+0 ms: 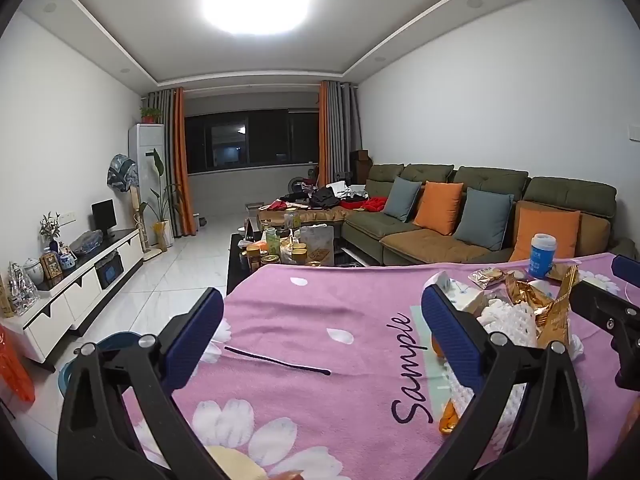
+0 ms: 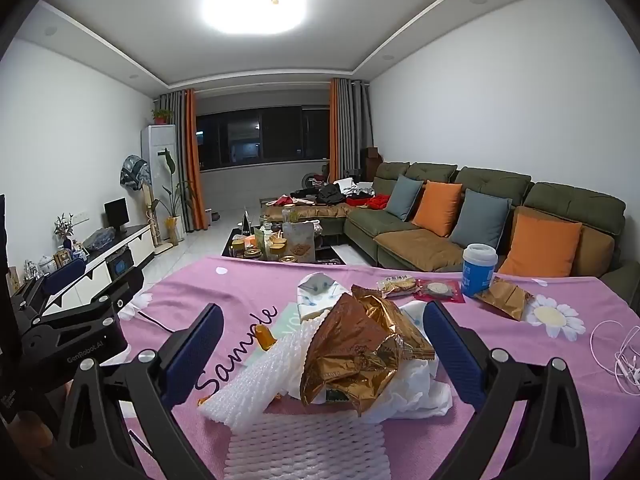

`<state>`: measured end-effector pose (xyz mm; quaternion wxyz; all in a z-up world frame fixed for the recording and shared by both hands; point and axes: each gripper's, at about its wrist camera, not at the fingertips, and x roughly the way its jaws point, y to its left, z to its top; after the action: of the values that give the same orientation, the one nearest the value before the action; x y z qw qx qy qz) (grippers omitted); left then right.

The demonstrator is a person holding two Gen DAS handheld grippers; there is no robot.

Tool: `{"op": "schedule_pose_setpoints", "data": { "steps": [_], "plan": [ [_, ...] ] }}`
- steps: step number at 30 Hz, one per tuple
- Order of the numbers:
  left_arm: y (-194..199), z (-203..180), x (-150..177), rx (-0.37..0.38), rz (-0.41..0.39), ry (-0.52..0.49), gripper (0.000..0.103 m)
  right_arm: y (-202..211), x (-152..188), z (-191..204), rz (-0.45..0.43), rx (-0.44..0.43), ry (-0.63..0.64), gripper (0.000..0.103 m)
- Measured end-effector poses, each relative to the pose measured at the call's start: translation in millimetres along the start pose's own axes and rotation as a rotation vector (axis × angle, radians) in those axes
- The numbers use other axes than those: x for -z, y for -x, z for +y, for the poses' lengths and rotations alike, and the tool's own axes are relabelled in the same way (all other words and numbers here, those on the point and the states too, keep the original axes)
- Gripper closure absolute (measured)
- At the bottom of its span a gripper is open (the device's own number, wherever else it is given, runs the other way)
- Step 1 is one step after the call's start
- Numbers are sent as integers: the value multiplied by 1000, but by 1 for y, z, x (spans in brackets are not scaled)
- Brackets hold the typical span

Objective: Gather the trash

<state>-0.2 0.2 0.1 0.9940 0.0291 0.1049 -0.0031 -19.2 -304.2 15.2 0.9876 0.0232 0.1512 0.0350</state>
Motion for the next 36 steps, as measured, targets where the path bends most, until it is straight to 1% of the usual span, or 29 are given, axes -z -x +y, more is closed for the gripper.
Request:
{"op": "schedule_pose_setpoints", "data": {
  "steps": [11,16,24,36],
  "plan": [
    [-7,0,-3,12,13,6,5,-2,-3,0,6,2,-3,7],
    [-4,1,-3,10,7,11,5,-3,4,-1,6,0,-1,7],
    [-2,6,-2,9,8,13,5,-2,0,-2,3,3,-1,7],
    [-1,2,-3,6,11,19,5,-2,-1,0,4,0,1,7]
  ]
}}
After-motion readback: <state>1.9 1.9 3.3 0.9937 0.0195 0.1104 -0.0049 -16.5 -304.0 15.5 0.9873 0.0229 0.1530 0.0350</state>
